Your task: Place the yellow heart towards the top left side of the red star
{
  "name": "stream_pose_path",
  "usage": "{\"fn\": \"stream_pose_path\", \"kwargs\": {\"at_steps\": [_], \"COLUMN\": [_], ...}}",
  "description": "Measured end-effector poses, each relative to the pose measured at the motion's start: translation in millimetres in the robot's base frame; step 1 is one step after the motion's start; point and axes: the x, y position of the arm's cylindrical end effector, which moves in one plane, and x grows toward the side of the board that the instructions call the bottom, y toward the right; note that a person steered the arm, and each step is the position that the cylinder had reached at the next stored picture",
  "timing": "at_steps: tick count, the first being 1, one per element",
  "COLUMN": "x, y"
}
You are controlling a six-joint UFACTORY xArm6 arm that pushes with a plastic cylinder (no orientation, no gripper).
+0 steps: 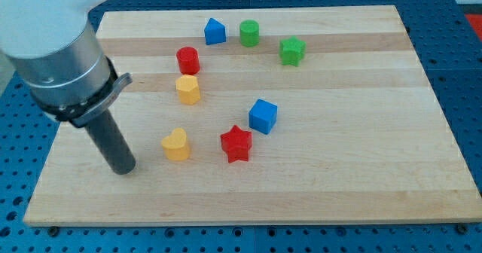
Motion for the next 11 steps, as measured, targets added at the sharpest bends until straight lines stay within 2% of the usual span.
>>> {"fn": "stream_pose_path", "kwargs": {"at_steps": [2,6,7,10,11], "x": [22,22,18,-31,-31], "y": [-1,12,12,37,50]}}
